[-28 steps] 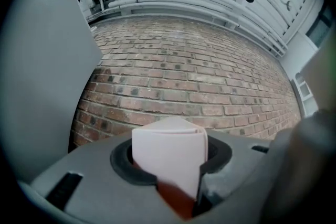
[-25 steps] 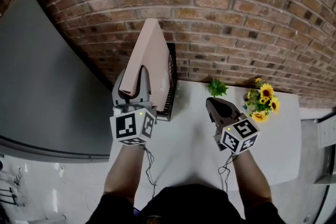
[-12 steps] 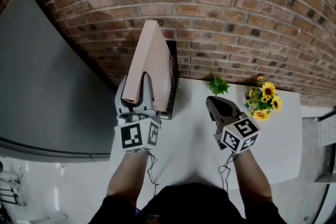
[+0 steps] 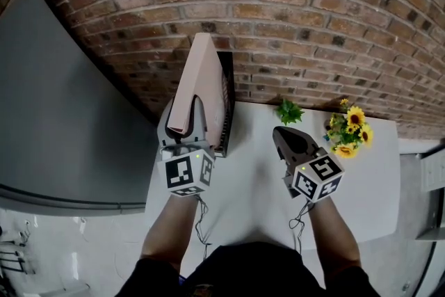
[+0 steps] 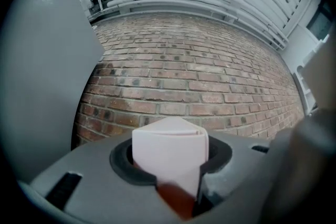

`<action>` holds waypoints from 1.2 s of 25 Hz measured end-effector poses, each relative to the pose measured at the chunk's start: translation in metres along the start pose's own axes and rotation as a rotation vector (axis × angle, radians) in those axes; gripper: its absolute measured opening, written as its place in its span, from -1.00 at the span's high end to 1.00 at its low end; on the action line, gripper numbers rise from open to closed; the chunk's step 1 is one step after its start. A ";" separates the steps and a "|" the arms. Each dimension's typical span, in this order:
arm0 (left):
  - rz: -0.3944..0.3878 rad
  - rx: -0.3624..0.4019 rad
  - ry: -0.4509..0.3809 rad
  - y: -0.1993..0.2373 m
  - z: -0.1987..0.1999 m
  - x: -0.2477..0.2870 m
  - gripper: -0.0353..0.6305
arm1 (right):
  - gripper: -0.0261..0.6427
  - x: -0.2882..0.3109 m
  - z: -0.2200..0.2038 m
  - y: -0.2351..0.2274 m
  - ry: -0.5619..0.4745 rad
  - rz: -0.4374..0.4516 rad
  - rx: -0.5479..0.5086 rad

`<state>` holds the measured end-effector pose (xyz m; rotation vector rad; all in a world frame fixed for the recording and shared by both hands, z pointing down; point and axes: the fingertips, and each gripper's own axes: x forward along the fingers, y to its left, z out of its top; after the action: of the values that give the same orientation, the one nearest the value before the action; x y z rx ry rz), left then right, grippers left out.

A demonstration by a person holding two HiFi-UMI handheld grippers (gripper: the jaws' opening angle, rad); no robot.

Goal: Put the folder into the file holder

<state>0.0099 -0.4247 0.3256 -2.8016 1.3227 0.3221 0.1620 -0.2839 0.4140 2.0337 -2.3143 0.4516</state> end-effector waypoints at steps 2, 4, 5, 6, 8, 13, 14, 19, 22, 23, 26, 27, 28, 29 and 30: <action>0.005 -0.003 0.019 0.001 -0.009 0.004 0.37 | 0.91 0.000 -0.001 -0.001 0.001 -0.004 0.002; 0.010 -0.003 0.038 0.002 -0.019 0.008 0.37 | 0.91 -0.001 -0.001 -0.002 0.002 -0.009 0.004; 0.011 0.000 0.048 0.002 -0.024 0.009 0.37 | 0.91 -0.001 -0.001 -0.003 0.003 -0.012 0.004; 0.012 0.002 0.057 0.002 -0.029 0.011 0.37 | 0.91 -0.002 -0.002 -0.004 0.004 -0.015 0.004; 0.012 0.007 0.076 0.001 -0.039 0.013 0.37 | 0.91 -0.002 -0.002 -0.005 0.004 -0.020 0.007; 0.017 0.005 0.117 0.000 -0.064 0.017 0.37 | 0.91 -0.004 -0.006 -0.007 0.014 -0.032 0.015; 0.020 0.005 0.122 0.000 -0.068 0.018 0.37 | 0.91 -0.003 -0.006 -0.008 0.015 -0.034 0.016; 0.027 0.010 0.145 0.001 -0.083 0.020 0.36 | 0.91 -0.002 -0.010 -0.011 0.019 -0.038 0.025; 0.022 0.017 0.139 0.001 -0.084 0.020 0.36 | 0.91 -0.001 -0.010 -0.011 0.020 -0.039 0.029; 0.018 0.022 0.138 0.001 -0.084 0.020 0.36 | 0.91 -0.001 -0.010 -0.011 0.020 -0.038 0.030; 0.005 0.040 0.144 0.000 -0.084 0.020 0.34 | 0.91 0.001 -0.011 -0.008 0.020 -0.033 0.031; 0.000 0.047 0.147 -0.001 -0.084 0.020 0.33 | 0.91 0.002 -0.011 -0.008 0.020 -0.030 0.031; -0.005 0.053 0.151 -0.001 -0.084 0.020 0.32 | 0.91 0.002 -0.012 -0.007 0.019 -0.028 0.030; -0.010 0.058 0.154 -0.001 -0.084 0.019 0.32 | 0.91 0.003 -0.011 -0.006 0.019 -0.025 0.030; -0.015 0.063 0.155 -0.001 -0.083 0.019 0.31 | 0.91 0.003 -0.011 -0.005 0.018 -0.022 0.029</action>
<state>0.0365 -0.4477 0.4027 -2.8317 1.3142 0.0624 0.1644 -0.2850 0.4260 2.0573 -2.2860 0.5028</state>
